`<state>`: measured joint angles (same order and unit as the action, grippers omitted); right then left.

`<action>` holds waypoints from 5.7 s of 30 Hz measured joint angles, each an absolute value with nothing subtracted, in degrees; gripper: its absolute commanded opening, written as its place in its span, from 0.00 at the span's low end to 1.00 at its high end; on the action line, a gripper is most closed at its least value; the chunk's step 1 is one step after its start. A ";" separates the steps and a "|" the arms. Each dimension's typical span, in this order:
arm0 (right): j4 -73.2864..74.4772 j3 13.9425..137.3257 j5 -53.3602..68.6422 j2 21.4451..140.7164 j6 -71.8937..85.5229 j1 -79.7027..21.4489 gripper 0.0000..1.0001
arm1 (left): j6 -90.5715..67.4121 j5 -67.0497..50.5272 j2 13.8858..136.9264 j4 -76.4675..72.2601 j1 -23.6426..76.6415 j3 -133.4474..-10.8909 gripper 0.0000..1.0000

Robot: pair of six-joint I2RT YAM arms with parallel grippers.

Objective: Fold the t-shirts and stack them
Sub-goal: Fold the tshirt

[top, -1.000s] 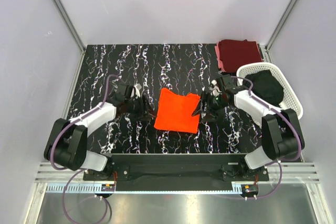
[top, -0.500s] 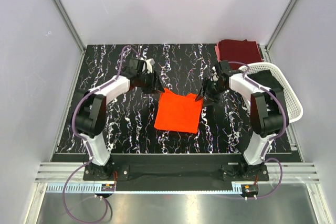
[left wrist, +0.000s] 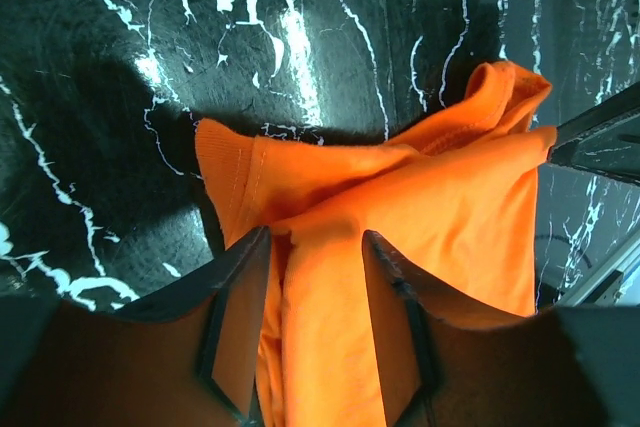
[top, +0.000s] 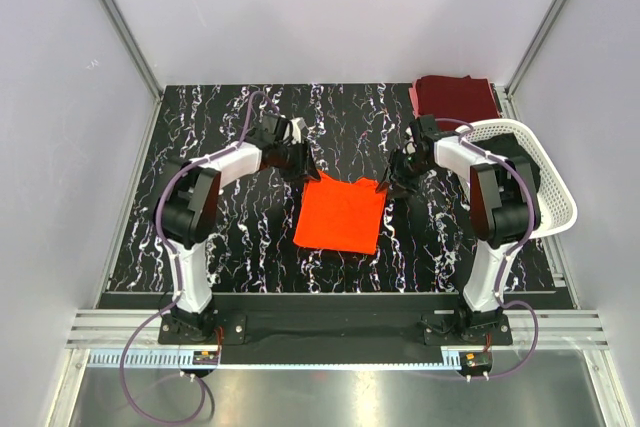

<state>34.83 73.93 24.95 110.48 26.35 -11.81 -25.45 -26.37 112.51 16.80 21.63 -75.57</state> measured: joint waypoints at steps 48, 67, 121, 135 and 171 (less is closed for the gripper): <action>31.66 87.37 22.72 122.56 27.33 -7.79 0.24 | -31.22 -26.35 137.25 17.45 19.05 -107.18 0.43; 34.13 86.08 34.44 111.66 27.11 -17.65 0.00 | -28.64 -30.79 105.34 14.17 18.17 -78.06 0.00; 35.29 74.24 47.99 116.92 21.06 -16.86 0.13 | -28.64 -31.83 111.07 15.94 17.74 -65.87 0.10; 44.58 72.40 29.06 98.43 24.43 -7.09 0.60 | -18.76 -11.31 96.25 25.32 37.82 -70.96 0.58; 50.11 60.93 20.58 85.23 26.37 2.04 0.68 | -14.81 20.23 118.61 35.59 57.80 -91.42 0.69</action>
<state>50.11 60.93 20.58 85.23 26.37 2.04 -14.81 20.23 118.61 35.59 57.80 -91.42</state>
